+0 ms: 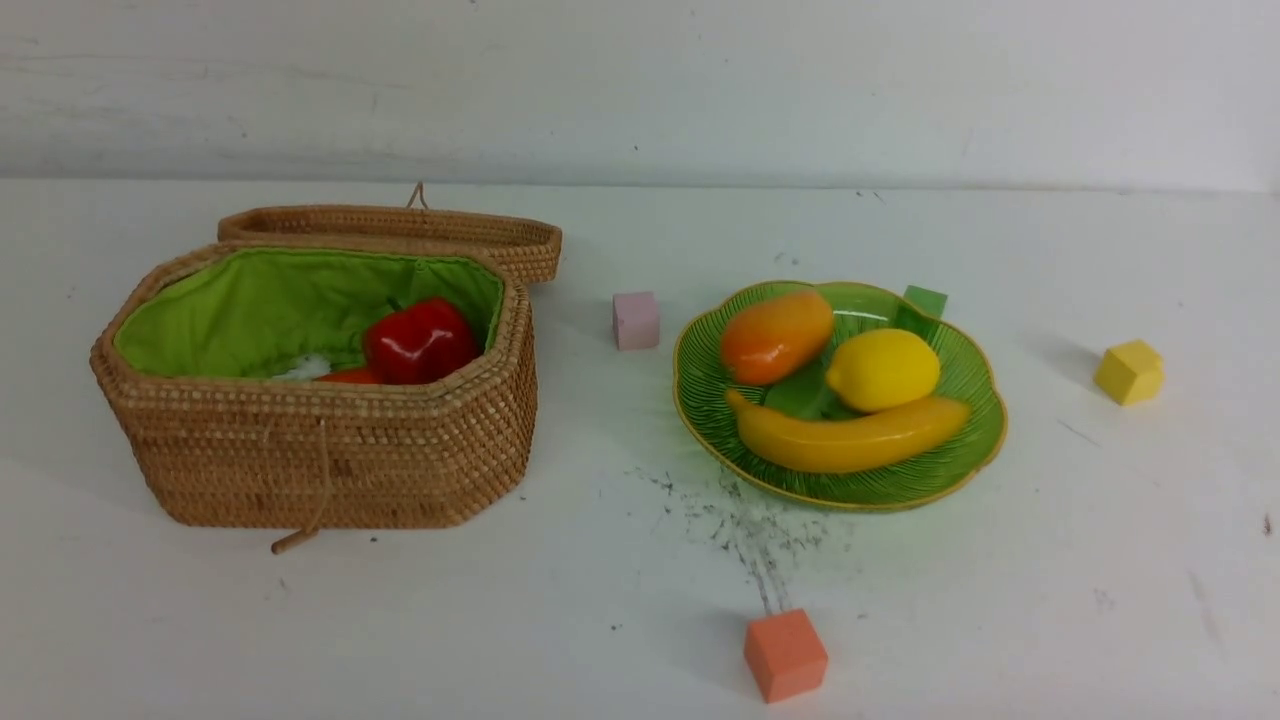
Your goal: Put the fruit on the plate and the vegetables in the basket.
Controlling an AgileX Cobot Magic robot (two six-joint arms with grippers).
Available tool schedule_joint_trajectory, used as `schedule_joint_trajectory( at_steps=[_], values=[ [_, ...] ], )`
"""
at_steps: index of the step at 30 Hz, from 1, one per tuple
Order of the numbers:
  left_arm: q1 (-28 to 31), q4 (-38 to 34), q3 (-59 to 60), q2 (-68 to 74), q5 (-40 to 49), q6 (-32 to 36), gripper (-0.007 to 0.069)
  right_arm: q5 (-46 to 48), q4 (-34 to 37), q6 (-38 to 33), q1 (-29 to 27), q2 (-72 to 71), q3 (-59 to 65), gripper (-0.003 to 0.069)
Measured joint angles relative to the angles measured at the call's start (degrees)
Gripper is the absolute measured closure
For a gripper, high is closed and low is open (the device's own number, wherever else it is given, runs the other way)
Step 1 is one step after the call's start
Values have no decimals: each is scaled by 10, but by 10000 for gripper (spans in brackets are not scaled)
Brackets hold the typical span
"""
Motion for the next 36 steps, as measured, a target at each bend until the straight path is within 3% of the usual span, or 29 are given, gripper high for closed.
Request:
schedule_joint_trajectory(
  at_steps=[7, 10, 13, 19, 24, 29, 36],
  values=[
    [32, -4, 60, 0, -4, 0, 620, 0, 0, 0, 0, 0, 0, 661],
    [78, -4, 82, -1, 2, 1, 617, 0, 0, 0, 0, 0, 0, 659],
    [133, -4, 89, -20, 5, 2, 617, 0, 0, 0, 0, 0, 0, 657],
    [309, -25, 92, -40, -45, 4, 613, 0, 0, 0, 0, 0, 0, 652],
    [399, -36, 92, -40, -41, 4, 638, 0, 0, 0, 0, 0, 0, 645],
    [410, -35, 92, -40, 29, 4, 638, 0, 0, 0, 0, 0, 0, 641],
    [410, -35, 92, -40, 27, 4, 638, 0, 0, 0, 0, 0, 0, 632]
  ],
)
